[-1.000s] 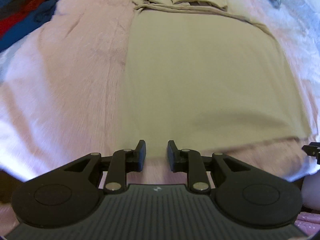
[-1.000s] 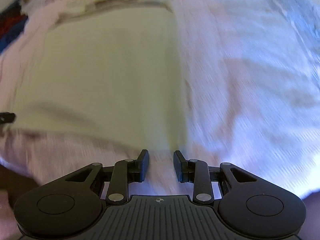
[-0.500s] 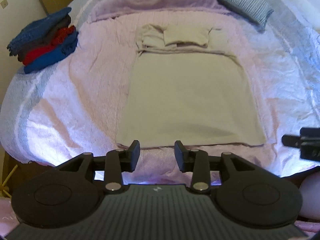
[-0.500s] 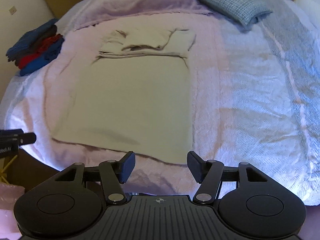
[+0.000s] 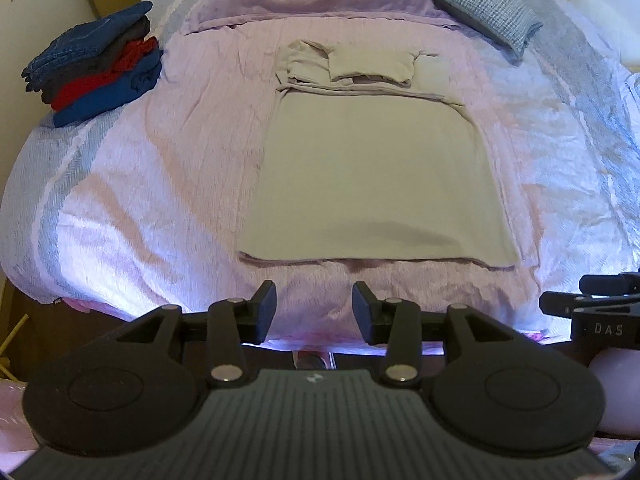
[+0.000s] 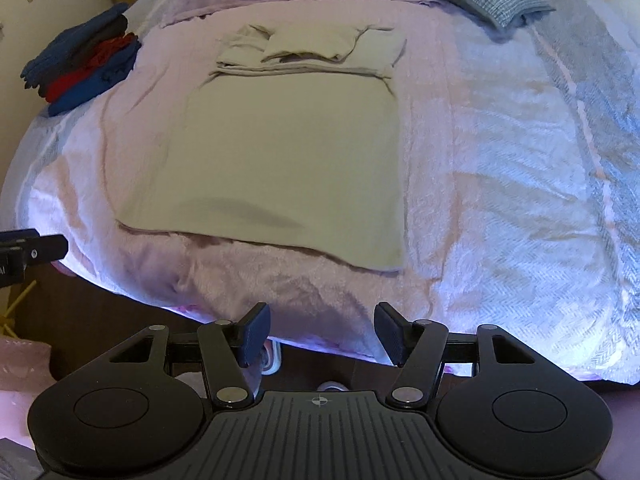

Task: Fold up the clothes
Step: 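Release the shirt and raise both grippers above the folded shirt, then grasp the long side edge of the cream shirt with both grippers and fold it over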

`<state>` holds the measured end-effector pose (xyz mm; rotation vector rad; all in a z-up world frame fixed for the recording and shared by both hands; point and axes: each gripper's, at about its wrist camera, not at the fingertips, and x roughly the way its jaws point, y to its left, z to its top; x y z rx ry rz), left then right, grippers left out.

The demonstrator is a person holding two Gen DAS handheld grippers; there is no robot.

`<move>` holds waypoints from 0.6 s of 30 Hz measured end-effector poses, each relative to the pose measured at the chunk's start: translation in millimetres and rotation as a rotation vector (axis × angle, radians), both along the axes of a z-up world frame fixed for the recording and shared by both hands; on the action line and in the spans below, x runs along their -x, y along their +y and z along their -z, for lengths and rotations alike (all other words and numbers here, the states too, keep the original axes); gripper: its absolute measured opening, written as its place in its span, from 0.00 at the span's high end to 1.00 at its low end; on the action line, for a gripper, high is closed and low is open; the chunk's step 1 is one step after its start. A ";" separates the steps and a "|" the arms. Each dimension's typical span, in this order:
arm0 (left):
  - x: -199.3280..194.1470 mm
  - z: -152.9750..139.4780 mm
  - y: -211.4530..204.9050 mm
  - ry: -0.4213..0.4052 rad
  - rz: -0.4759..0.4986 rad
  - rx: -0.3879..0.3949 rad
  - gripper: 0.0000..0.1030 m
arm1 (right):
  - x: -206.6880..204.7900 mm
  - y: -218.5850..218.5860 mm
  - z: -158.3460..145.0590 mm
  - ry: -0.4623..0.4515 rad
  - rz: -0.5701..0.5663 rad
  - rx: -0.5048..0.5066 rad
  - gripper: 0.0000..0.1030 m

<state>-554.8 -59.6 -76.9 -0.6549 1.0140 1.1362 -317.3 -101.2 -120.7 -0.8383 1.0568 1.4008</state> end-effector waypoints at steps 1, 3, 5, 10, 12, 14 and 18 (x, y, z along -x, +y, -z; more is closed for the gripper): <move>-0.3 -0.2 -0.1 -0.001 0.001 0.001 0.63 | -1.1 -1.0 0.1 0.000 0.005 0.001 0.41; -1.2 0.7 1.3 0.002 0.007 0.003 0.63 | -2.4 -2.0 1.2 0.001 0.015 0.005 0.41; -3.0 3.0 2.8 0.005 0.013 0.007 0.62 | -4.1 -2.1 2.3 0.005 0.024 0.010 0.41; 6.2 20.1 12.8 -0.049 0.013 0.037 0.61 | -12.0 -0.2 12.9 0.028 0.049 0.025 0.41; 25.8 33.7 26.5 -0.145 -0.019 0.055 0.59 | -20.3 0.6 18.8 0.051 0.065 0.003 0.41; 51.2 50.5 43.9 -0.261 -0.069 0.075 0.59 | -34.4 2.5 28.6 0.094 0.091 -0.026 0.41; 99.7 96.5 91.5 -0.360 -0.174 0.106 0.58 | -80.2 13.0 61.0 0.233 0.215 -0.041 0.41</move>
